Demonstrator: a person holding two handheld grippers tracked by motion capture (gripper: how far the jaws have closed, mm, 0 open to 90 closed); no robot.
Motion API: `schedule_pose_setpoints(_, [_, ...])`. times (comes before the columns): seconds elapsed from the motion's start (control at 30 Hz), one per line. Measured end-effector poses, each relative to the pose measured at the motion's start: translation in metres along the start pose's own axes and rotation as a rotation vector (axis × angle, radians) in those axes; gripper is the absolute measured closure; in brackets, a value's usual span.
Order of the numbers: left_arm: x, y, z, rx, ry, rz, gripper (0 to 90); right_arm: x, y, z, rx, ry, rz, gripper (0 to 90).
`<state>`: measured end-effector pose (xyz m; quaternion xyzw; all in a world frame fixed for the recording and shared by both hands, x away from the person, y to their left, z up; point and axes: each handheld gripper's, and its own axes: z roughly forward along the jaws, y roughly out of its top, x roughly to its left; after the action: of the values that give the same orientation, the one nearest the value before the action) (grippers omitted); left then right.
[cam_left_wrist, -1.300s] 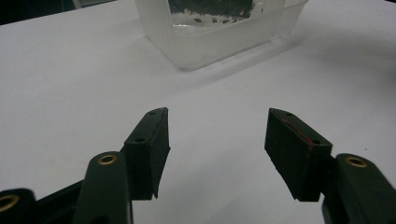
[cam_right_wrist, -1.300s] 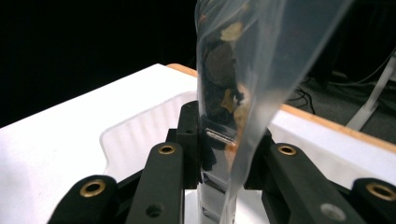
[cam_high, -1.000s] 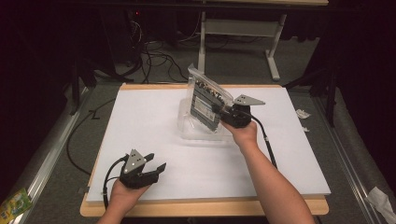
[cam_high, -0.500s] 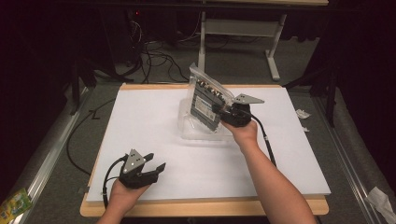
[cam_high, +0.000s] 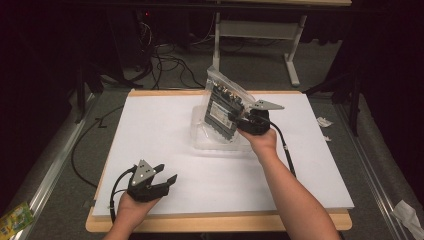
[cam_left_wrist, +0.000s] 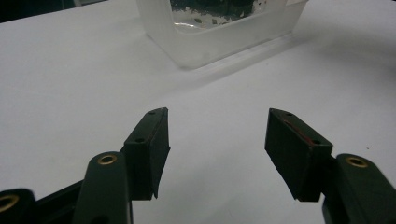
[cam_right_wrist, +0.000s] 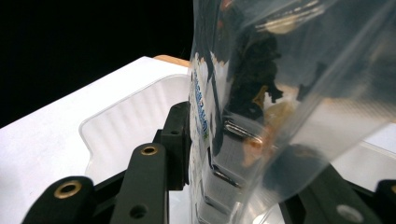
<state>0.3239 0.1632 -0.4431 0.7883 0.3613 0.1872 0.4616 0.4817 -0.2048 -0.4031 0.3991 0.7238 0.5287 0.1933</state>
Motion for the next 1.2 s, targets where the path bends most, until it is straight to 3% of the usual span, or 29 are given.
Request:
schedule_pose_setpoints(0.37, [0.0,0.0,0.0,0.0,0.0,-0.001,40.3,-0.005,0.001,-0.001,0.002,-0.019,0.024,59.4])
schedule_pose_setpoints(0.7, [0.0,0.0,0.0,0.0,0.0,-0.002,40.3,-0.007,0.001,-0.001,0.013,-0.008,0.028,49.3])
schedule_pose_setpoints(1.2, [0.0,0.0,0.0,-0.006,-0.001,-0.005,40.1,-0.013,0.007,-0.006,0.029,-0.016,0.057,18.4])
